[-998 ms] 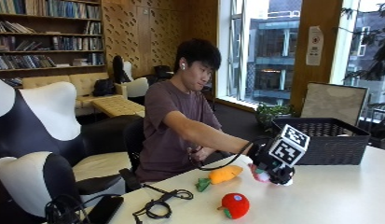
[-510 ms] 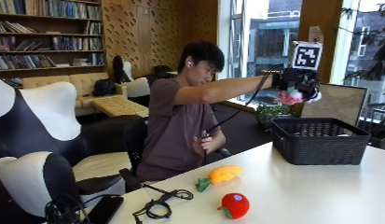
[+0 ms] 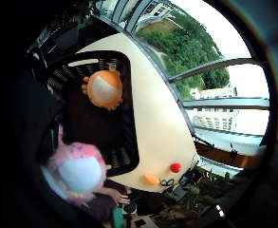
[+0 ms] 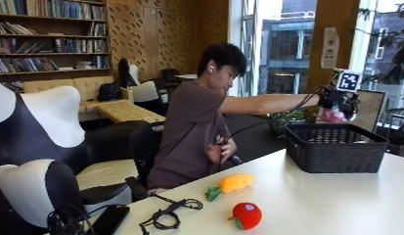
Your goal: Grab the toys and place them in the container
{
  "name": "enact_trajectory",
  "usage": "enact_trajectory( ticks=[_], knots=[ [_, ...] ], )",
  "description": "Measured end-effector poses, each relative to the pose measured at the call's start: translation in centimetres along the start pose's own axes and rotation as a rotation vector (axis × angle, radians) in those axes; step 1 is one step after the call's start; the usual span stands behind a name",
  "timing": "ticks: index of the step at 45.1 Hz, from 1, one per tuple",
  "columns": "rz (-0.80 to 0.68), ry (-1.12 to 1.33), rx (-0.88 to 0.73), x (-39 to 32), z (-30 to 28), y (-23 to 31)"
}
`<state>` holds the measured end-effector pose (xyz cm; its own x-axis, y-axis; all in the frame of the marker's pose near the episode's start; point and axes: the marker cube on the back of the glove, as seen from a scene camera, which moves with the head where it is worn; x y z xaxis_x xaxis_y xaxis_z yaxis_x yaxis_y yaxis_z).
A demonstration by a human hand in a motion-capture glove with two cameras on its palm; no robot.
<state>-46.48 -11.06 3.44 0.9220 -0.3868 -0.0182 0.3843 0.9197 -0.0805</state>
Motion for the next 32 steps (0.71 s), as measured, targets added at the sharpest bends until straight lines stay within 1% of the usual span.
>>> enact_trajectory(
  ticks=[1, 3, 7, 10, 11, 15, 17, 19, 20, 23, 24, 27, 32],
  knots=[
    [-0.044, -0.003, -0.027, -1.3, 0.9, -0.4],
    [-0.077, 0.015, -0.107, -3.2, 2.6, -1.1],
    [-0.048, 0.098, -0.244, -6.0, 5.0, -2.2],
    [0.071, 0.127, -0.232, -5.3, 5.2, -2.4],
    [0.08, 0.125, -0.219, -4.4, 4.9, -2.0],
    [-0.099, 0.098, -0.191, -1.9, 2.9, 0.2],
    [-0.108, 0.094, -0.18, -0.7, 1.8, 1.0],
    [-0.076, 0.081, -0.165, 0.2, 0.7, 1.7],
    [-0.028, 0.072, -0.156, 0.6, 0.1, 1.9],
    [0.221, 0.058, -0.117, 3.1, -2.2, 3.0],
    [0.251, 0.067, -0.108, 4.4, -3.1, 3.9],
    [0.189, 0.136, -0.097, 8.8, -5.3, 7.5],
    [0.255, 0.176, -0.047, 18.6, -8.6, 14.2]
  ],
)
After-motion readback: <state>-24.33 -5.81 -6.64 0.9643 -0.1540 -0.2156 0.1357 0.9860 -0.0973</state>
